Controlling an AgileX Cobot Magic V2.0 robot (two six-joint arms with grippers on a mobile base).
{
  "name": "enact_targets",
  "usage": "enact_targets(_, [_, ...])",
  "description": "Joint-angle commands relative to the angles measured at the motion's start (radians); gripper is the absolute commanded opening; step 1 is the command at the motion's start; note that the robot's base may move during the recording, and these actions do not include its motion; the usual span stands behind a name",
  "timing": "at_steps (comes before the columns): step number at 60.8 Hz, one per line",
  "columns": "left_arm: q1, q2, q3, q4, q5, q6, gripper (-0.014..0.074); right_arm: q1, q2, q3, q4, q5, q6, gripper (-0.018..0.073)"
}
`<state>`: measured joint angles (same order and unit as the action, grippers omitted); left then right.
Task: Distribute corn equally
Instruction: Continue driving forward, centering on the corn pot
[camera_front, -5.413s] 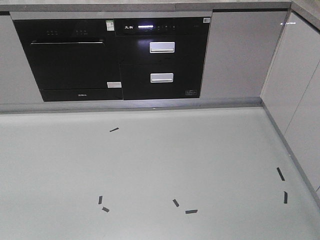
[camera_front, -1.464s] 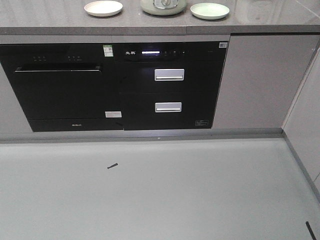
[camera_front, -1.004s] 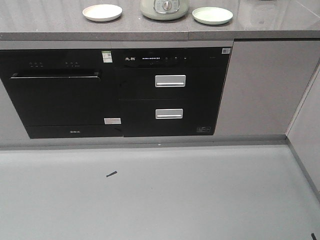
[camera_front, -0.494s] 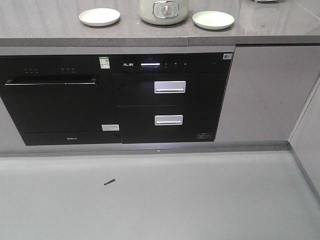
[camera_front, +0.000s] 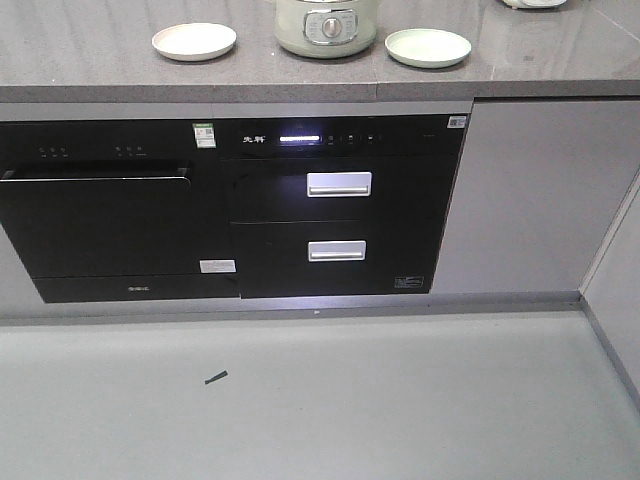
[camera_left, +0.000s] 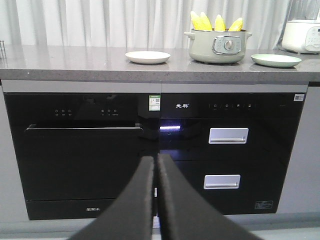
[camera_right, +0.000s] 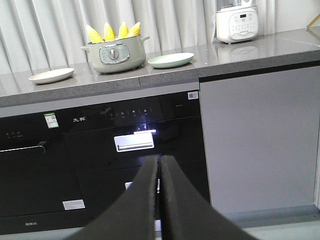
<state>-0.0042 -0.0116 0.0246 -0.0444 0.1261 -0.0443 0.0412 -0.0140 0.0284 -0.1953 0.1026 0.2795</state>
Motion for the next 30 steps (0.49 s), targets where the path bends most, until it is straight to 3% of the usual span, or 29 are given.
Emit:
enact_targets(1, [-0.010, -0.013, -0.025, -0.008, -0.075, -0.007, -0.0006, -0.002, -0.003, 0.018, -0.010, -0.073, -0.003, -0.0002])
enact_targets(30, [-0.010, -0.013, -0.025, -0.008, -0.075, -0.007, -0.0006, -0.002, -0.003, 0.018, -0.010, -0.073, -0.003, -0.0002])
